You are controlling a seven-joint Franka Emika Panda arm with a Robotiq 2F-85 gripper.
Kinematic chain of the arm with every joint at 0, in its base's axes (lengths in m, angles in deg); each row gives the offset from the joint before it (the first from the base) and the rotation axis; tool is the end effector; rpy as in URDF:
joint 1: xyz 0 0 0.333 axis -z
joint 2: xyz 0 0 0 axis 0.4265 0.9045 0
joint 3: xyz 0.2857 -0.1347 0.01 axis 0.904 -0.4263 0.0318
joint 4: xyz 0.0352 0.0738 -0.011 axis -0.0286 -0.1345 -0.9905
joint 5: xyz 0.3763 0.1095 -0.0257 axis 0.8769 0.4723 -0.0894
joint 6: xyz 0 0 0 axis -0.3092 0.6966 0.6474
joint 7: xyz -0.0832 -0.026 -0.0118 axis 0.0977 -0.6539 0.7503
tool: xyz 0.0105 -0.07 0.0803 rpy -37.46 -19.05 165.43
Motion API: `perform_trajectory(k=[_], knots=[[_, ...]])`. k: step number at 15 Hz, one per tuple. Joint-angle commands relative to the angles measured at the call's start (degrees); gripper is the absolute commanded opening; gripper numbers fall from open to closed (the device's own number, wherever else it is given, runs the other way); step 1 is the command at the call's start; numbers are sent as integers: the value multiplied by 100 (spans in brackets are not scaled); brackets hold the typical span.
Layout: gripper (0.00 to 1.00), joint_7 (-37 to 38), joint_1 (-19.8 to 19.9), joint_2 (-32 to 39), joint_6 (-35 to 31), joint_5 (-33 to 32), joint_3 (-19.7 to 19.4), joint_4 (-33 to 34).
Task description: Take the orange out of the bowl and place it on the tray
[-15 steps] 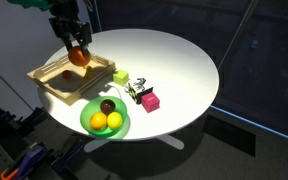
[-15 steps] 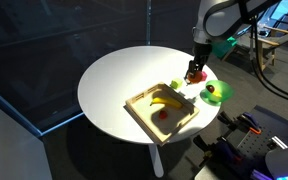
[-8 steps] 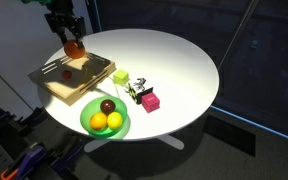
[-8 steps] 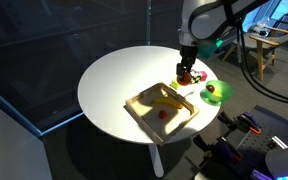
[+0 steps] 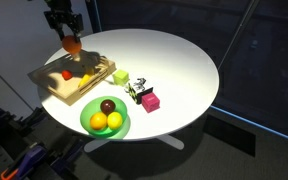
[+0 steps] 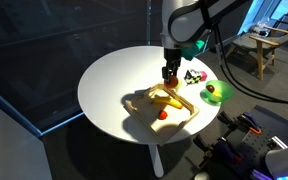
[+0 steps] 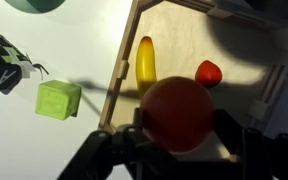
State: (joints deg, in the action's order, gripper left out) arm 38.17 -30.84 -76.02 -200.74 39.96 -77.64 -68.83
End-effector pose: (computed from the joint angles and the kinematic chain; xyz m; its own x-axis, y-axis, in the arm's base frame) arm 0.5425 0.0960 0.2947 0.9554 0.2662 -0.1282 0.2707 -0.9625 0.0187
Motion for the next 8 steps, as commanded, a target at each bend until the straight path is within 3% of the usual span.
perform_trajectory(k=[1, 8], knots=[[47, 219, -155, 440, 44, -124, 73, 443], [47, 504, -492, 1032, -388, -266, 105, 613]])
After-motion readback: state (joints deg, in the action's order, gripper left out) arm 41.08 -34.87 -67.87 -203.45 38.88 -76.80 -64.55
